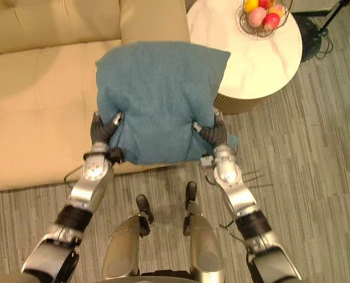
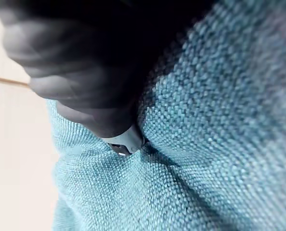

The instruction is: Pick up cushions and gather them together orderly.

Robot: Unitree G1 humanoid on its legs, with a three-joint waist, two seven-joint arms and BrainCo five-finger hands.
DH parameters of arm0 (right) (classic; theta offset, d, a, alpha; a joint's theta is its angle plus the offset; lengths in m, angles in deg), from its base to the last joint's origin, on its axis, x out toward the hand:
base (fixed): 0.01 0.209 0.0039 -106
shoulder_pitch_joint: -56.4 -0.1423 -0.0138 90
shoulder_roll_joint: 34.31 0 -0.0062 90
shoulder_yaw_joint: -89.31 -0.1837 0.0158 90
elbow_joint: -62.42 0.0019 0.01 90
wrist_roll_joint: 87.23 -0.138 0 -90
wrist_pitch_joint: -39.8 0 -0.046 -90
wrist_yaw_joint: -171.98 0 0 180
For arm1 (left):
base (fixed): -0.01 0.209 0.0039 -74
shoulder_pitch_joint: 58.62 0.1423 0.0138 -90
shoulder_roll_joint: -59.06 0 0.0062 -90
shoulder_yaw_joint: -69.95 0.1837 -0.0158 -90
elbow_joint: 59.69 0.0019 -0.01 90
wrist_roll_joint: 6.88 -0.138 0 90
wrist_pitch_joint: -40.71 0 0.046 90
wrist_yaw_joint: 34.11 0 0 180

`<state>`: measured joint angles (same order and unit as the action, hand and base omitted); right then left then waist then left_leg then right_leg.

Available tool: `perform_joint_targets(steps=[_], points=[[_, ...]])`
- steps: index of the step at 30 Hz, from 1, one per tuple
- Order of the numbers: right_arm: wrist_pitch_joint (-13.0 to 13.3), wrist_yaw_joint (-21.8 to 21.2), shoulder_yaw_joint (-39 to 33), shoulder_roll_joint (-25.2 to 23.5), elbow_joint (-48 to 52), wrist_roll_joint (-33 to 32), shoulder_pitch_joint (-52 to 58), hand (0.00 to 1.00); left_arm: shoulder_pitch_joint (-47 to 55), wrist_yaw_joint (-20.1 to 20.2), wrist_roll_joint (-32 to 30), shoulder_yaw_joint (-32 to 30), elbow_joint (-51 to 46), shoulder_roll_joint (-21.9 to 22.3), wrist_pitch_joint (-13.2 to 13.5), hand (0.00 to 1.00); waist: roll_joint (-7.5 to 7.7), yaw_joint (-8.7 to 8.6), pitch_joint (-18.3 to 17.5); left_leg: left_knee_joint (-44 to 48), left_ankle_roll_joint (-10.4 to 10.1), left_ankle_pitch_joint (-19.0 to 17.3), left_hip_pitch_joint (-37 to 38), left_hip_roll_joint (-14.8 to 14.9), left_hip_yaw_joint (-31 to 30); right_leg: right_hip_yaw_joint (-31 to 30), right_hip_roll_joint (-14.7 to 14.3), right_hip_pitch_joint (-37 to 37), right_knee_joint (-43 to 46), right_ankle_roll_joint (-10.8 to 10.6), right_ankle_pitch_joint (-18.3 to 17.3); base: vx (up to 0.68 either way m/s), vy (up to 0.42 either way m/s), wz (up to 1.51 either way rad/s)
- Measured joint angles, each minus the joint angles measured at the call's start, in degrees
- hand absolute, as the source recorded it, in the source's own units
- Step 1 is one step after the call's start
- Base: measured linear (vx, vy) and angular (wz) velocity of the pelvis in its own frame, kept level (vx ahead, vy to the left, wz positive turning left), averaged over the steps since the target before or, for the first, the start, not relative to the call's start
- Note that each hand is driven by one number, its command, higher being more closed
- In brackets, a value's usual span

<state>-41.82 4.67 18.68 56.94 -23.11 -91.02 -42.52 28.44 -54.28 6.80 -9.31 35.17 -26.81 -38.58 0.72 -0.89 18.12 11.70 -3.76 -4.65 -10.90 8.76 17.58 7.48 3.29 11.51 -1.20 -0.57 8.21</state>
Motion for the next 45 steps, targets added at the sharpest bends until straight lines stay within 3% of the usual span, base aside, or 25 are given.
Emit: perform_joint_targets(steps=[4, 7, 8, 9, 11, 13, 14, 15, 17, 19, 20, 21, 22, 23, 25, 27, 28, 31, 35, 37, 39, 40, 42, 43, 45], points=[[0.76, -1.79, 1.60, -0.60, 3.68, 2.32, 3.86, 1.00, 8.98, 0.05, -0.89, 0.23, -3.36, 0.58, 1.29, 1.00, 0.03, 1.07, -3.93, -1.51, -0.34, 0.21, 3.37, -0.18, 0.56, -0.60, 0.08, -2.24, 0.30, -0.44, -0.30, 0.03, 0.023, -0.03], [1.92, -1.79, 1.63, -1.32, 4.08, 3.88, 4.33, 1.00, 9.24, 0.22, -0.87, 0.48, -3.39, 0.62, 1.51, 1.00, -0.31, 1.73, -4.37, 0.69, 1.04, 0.45, 2.70, 0.02, -0.84, -1.25, 0.72, -0.52, 7.30, -3.30, -2.96, -0.12, 0.055, 0.33], [2.03, -1.79, 1.60, -1.46, 3.68, 4.20, 4.50, 1.00, 9.23, 0.58, -0.87, 0.48, -3.33, 0.53, 1.53, 1.00, -0.32, 1.42, -4.32, 2.01, 1.85, 0.27, 2.26, -0.13, -2.14, -2.18, 2.00, 1.88, 19.27, -1.76, -10.31, -0.12, -0.035, 0.55], [2.11, -1.79, 1.59, -1.62, 3.14, 4.31, 4.72, 1.00, 9.48, 0.89, -0.87, 0.49, -3.34, 0.52, 1.54, 1.00, -0.33, 1.42, -4.31, 2.75, 2.00, 0.17, 2.33, -0.26, -3.17, -2.41, 2.39, 2.35, 25.72, -1.26, -13.25, -0.14, -0.060, 0.74], [2.43, -1.79, 1.54, -2.56, 0.47, 4.43, 5.12, 1.00, 11.05, 1.28, -0.87, 0.49, -3.39, 0.42, 1.59, 1.00, -0.01, 1.70, -4.70, 4.25, 1.81, 0.39, 2.52, -1.11, -6.94, -3.56, 3.08, 0.41, 37.89, -3.25, -18.78, -0.13, -0.150, 0.93], [2.57, -1.80, 1.54, -2.94, -1.45, 4.59, 4.87, 1.00, 12.17, 1.35, -0.86, 0.51, -3.62, 0.60, 1.57, 1.00, 0.37, 2.27, -6.03, 4.05, 1.10, 2.48, -0.04, -2.14, -10.21, -4.05, 2.59, -0.75, 34.34, -2.68, -21.04, -0.14, -0.195, 0.91], [2.58, -1.80, 1.50, -2.78, -1.91, 4.76, 4.86, 1.00, 12.83, 1.44, -0.86, 0.51, -4.23, 1.11, 1.57, 1.00, -0.54, 2.97, -7.73, 1.39, 0.30, 5.70, -2.81, -1.96, -12.02, -2.91, 1.39, -1.04, 27.73, -2.71, -21.11, -0.10, -0.147, 0.65], [2.61, -1.80, 1.11, -2.80, -1.92, 4.89, 4.60, 1.00, 13.09, 1.52, -0.86, 0.49, -5.16, 1.22, 1.64, 1.00, -0.84, 3.71, -8.27, -1.14, -0.30, 8.45, -4.83, -1.79, -13.06, -2.25, 0.48, -1.49, 22.62, -1.27, -21.46, -0.14, -0.164, 0.63], [2.62, -1.73, 0.65, -2.55, -4.76, 4.87, 3.45, 1.00, 13.30, 1.68, -0.78, 0.50, -5.32, 2.99, 1.54, 1.00, -3.69, 3.78, -8.05, -6.72, -1.62, 14.69, -7.19, 0.48, -15.83, 1.23, -2.49, 0.01, 18.58, 0.83, -17.76, -0.26, -0.169, 0.56], [2.56, -1.63, -0.60, -2.71, -7.85, 4.82, 3.99, 1.00, 13.52, 2.66, -0.74, 0.74, -5.66, 3.37, 1.14, 1.00, -3.80, 3.32, -8.13, -14.39, -5.21, 24.71, -6.67, 0.25, -13.90, 4.74, -2.65, 0.70, 18.22, 2.40, -16.74, -0.32, -0.147, 0.86], [2.48, -1.63, -2.91, -2.91, -8.72, 4.81, 4.76, 1.00, 13.08, 3.69, -0.67, 1.87, -5.91, 3.37, 1.05, 1.00, -3.18, 3.01, -7.83, -9.48, -5.25, 19.98, -8.12, 0.28, -8.75, 7.77, -0.91, 1.28, 17.88, 3.43, -16.04, -0.31, -0.077, 0.96], [2.43, -1.63, -3.78, -2.92, -8.77, 4.81, 5.31, 1.00, 13.06, 4.02, -0.49, 2.78, -6.07, 3.37, 1.05, 1.00, -2.87, 3.00, -7.85, -4.49, -1.31, 15.59, -9.00, 0.08, -5.60, 8.69, 0.03, 1.59, 17.53, 3.31, -15.61, -0.34, -0.067, 0.99], [2.44, -1.62, -4.87, -2.80, -8.76, 4.80, 6.48, 1.00, 13.15, 4.95, -0.22, 3.99, -6.09, 3.91, 1.00, 1.00, -2.77, 2.58, -7.84, 3.46, 2.55, 8.91, -9.02, -0.03, -1.21, 10.04, 1.73, 1.63, 16.38, 3.50, -14.54, -0.25, -0.002, 0.89], [2.43, -1.62, -5.53, -2.80, -8.75, 4.76, 7.30, 1.00, 13.19, 5.32, -0.05, 4.71, -6.09, 4.17, 1.02, 1.00, -2.80, 1.49, -7.88, 7.50, 2.39, 3.80, -7.02, 0.30, 2.03, 11.36, 3.13, 1.30, 14.76, 3.45, -13.25, -0.23, 0.032, 0.91], [2.44, -1.62, -6.18, -2.81, -8.56, 4.35, 8.00, 1.00, 13.19, 6.06, 0.46, 5.01, -6.09, 4.55, 1.03, 1.00, -3.03, 0.64, -8.02, 7.02, 1.10, -0.26, -2.08, 0.23, 4.11, 12.69, 3.98, 0.11, 11.45, 3.01, -11.21, -0.19, 0.108, 0.66], [2.48, -1.62, -7.15, -2.96, -7.36, 4.33, 9.06, 1.00, 13.05, 6.44, 0.47, 5.58, -6.09, 4.81, 1.23, 1.00, -4.01, 0.05, -8.65, -0.88, 0.24, -2.10, 2.63, 0.08, 3.87, 14.47, 3.66, -0.58, 9.20, 1.31, -9.91, -0.14, 0.158, 0.57], [2.48, -1.63, -7.87, -4.27, -7.22, 4.32, 9.61, 1.00, 13.05, 6.50, 0.47, 5.78, -5.95, 4.42, 1.25, 1.00, -3.02, 0.10, -8.87, -2.25, 0.66, -0.80, 2.79, -0.96, 3.68, 14.44, 4.16, -0.74, 8.03, 0.66, -9.18, -0.11, 0.160, 0.41], [2.48, -1.71, -8.17, -5.63, -7.06, 4.29, 10.87, 1.00, 13.55, 6.51, 0.96, 6.38, -5.94, 3.57, 1.21, 1.00, -2.53, 1.52, -9.18, 1.57, 2.40, -2.49, 1.92, -1.51, 3.44, 14.60, 4.79, -3.19, 5.25, -0.69, -5.40, -0.09, 0.151, 0.17], [2.48, -1.88, -8.11, -5.87, -6.85, 4.05, 10.77, 1.00, 13.79, 6.54, 0.95, 6.38, -5.97, 3.19, 1.24, 1.00, -2.36, 1.92, -10.10, 5.91, 3.39, -5.53, -0.13, -1.62, 3.28, 14.46, 5.57, -3.36, 4.54, -1.64, -4.27, -0.06, 0.140, -0.01], [2.48, -2.65, -8.11, -5.89, -6.83, 3.76, 10.76, 1.00, 14.06, 6.60, 0.94, 6.38, -6.07, 2.84, 1.24, 1.00, -2.33, 1.85, -10.29, 7.37, 3.70, -7.18, -0.32, -1.79, 3.38, 14.22, 6.44, -2.95, 6.08, -2.59, -5.34, -0.02, 0.142, -0.06], [2.48, -2.91, -8.05, -5.92, -6.83, 3.73, 10.84, 1.00, 14.56, 6.67, 0.91, 6.38, -6.51, 2.37, 1.23, 1.00, -1.91, 1.47, -10.47, 8.18, 5.04, -9.13, 0.00, -3.31, 3.02, 14.12, 9.27, -1.02, 13.56, -3.31, -9.80, 0.03, 0.148, 0.10], [2.48, -2.91, -8.05, -5.92, -6.83, 3.73, 10.89, 1.00, 14.61, 6.71, 0.91, 6.40, -6.66, 2.31, 1.23, 1.00, -1.69, 1.31, -10.43, 8.25, 5.05, -9.53, 0.40, -3.97, 2.69, 14.14, 10.13, -0.70, 15.85, -2.97, -10.84, 0.07, 0.113, 0.28], [2.47, -2.96, -7.99, -6.13, -6.84, 3.73, 10.95, 1.00, 15.45, 6.71, 0.88, 6.43, -7.56, 2.15, 1.24, 1.00, -1.37, 0.52, -10.50, 8.08, 6.78, -10.72, 2.83, -5.84, 0.62, 11.08, 13.65, 3.59, 29.67, -1.54, -11.69, 0.15, 0.064, 0.38], [2.47, -2.97, -7.90, -6.30, -6.96, 3.74, 11.00, 1.00, 15.57, 6.71, 0.88, 6.42, -7.61, 2.07, 1.24, 1.00, -1.49, 0.30, -10.49, 8.08, 7.47, -10.71, 3.43, -5.89, -0.30, 10.13, 14.07, 5.61, 33.62, -0.23, -12.08, 0.27, 0.054, 0.49], [2.48, -3.02, -7.84, -6.77, -7.09, 3.74, 11.00, 1.00, 15.51, 6.70, 0.89, 6.42, -7.61, 1.45, 1.45, 1.00, -1.52, 0.00, -10.53, 8.05, 7.65, -12.10, 5.36, -5.12, -2.85, 8.88, 11.41, 8.37, 35.18, -1.06, -16.16, 0.28, -0.016, 0.49]])
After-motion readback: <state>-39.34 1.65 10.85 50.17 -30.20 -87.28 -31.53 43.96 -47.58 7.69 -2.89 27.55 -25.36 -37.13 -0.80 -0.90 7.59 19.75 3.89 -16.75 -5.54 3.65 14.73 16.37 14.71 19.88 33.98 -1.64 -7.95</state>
